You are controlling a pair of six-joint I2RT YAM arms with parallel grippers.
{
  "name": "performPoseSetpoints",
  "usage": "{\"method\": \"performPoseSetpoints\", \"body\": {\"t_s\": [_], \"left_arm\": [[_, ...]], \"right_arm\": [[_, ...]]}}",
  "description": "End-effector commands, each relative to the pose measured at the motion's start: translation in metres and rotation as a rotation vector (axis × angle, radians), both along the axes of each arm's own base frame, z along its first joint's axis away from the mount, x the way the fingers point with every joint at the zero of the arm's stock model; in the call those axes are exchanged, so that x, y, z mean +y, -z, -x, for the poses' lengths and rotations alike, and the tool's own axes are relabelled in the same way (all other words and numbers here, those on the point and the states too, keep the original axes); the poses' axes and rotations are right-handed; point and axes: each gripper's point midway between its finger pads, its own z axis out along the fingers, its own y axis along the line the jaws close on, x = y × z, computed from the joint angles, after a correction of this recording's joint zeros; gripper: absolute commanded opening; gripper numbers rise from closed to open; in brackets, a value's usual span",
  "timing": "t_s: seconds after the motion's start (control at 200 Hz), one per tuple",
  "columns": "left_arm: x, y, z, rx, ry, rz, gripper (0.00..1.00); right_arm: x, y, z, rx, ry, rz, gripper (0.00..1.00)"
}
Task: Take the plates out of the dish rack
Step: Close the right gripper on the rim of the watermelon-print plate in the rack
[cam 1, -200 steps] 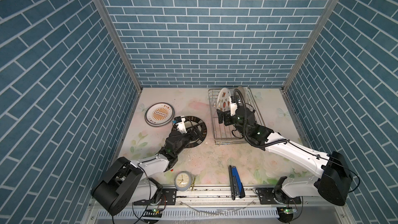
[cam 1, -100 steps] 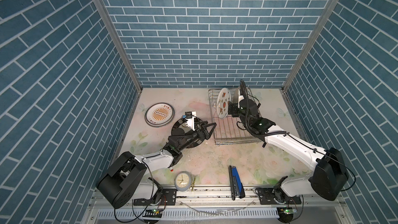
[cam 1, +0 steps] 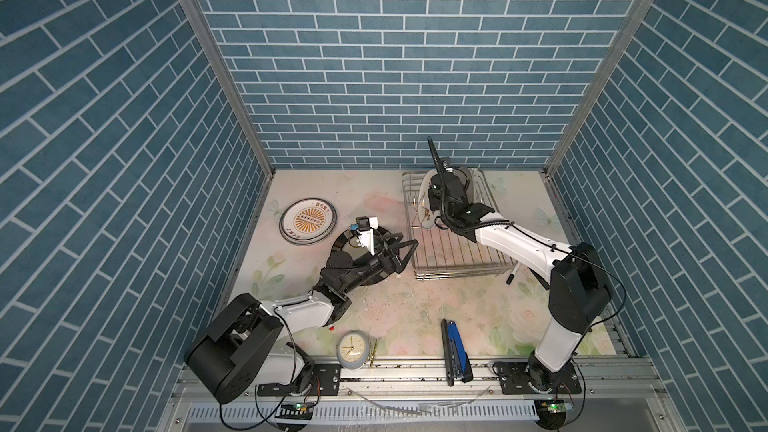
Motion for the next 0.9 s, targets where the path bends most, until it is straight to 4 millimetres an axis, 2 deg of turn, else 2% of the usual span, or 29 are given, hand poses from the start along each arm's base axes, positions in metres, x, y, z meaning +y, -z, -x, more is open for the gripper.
{"method": "performPoseSetpoints", "body": {"t_s": [0.0, 0.12, 0.555, 0.895], "left_arm": [[0.005, -0.01, 0.006, -0.049, -0.011, 0.014, 1.0], [0.015, -0.008, 0.003, -0.044, -0.074, 0.017, 1.0], [0.026, -0.004, 0.003, -0.039, -0.132, 0.008, 1.0], [0.023, 0.001, 0.0, -0.022, -0.131, -0.013, 1.0]], "right_arm": [[-0.007, -0.007, -0.009, -0.005, 0.07, 0.047, 0.43], [-0.003, 0.0, -0.016, 0.018, 0.075, 0.059, 0.38], [0.0, 0.019, -0.034, 0.062, 0.123, 0.094, 0.24], [-0.003, 0.026, -0.04, 0.061, 0.155, 0.115, 0.15]]}}
